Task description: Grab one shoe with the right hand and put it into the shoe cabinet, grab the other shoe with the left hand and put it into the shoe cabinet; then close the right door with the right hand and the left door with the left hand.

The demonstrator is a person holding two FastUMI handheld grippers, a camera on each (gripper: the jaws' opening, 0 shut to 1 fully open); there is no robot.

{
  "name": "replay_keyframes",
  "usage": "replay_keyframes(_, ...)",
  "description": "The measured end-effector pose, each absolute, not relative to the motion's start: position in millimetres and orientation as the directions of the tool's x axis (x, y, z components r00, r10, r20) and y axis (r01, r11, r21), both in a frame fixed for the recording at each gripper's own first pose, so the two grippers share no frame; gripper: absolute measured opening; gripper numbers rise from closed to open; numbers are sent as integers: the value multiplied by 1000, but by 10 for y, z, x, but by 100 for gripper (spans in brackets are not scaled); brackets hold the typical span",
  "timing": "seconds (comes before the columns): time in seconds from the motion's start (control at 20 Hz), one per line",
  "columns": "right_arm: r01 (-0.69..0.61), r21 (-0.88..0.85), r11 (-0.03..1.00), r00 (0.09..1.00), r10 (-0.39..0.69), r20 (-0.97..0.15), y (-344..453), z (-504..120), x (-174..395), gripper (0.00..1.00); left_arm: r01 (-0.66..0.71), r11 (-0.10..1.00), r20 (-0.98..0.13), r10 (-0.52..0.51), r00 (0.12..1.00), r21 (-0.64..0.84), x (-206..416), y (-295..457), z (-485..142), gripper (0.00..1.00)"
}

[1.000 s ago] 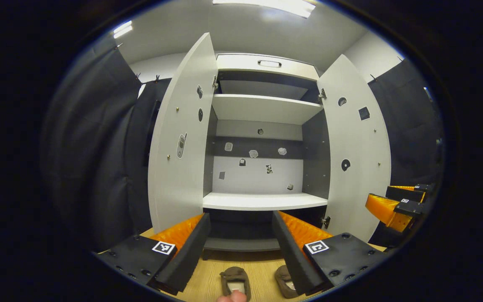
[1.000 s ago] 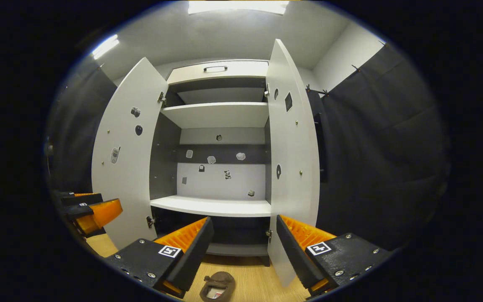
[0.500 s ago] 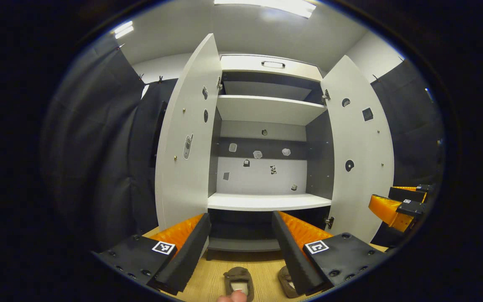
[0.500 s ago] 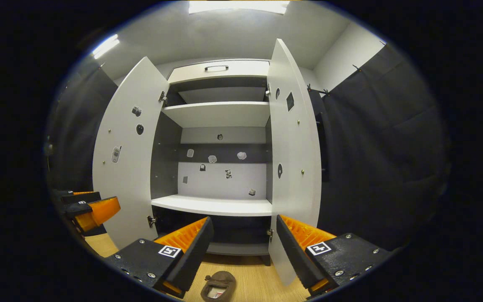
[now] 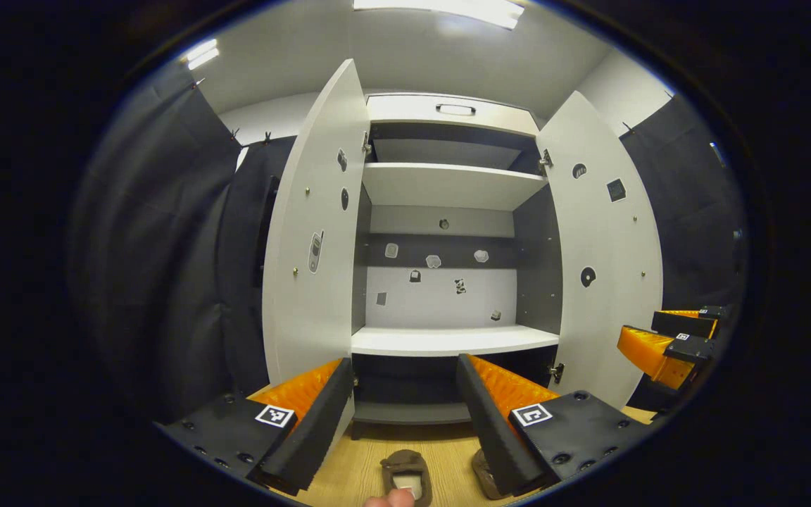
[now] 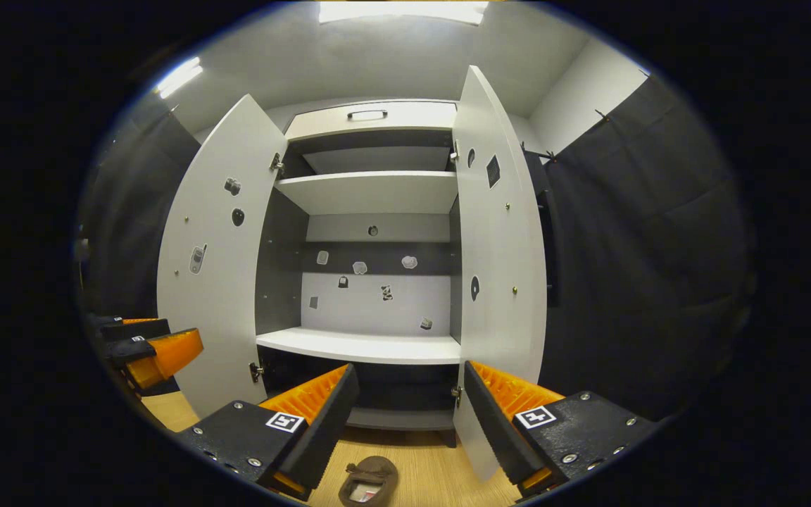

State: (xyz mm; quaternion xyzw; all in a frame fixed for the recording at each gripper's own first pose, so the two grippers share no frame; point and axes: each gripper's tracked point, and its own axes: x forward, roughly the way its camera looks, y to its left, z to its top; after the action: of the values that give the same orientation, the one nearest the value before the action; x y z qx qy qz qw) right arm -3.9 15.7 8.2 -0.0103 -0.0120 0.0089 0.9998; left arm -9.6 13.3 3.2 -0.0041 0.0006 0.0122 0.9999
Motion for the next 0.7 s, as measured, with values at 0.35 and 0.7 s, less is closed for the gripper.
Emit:
replay_keyframes(0.35, -26, -59, 998, 999, 28, 26, 178, 5, 115, 93, -32, 999, 0, 32, 999, 1, -84, 151, 30, 96)
replay_keyframes(0.7, -119, 5, 993, 916, 112, -386, 272, -1750, 462, 94, -103, 995, -3, 103, 995, -4, -188, 338, -38, 96)
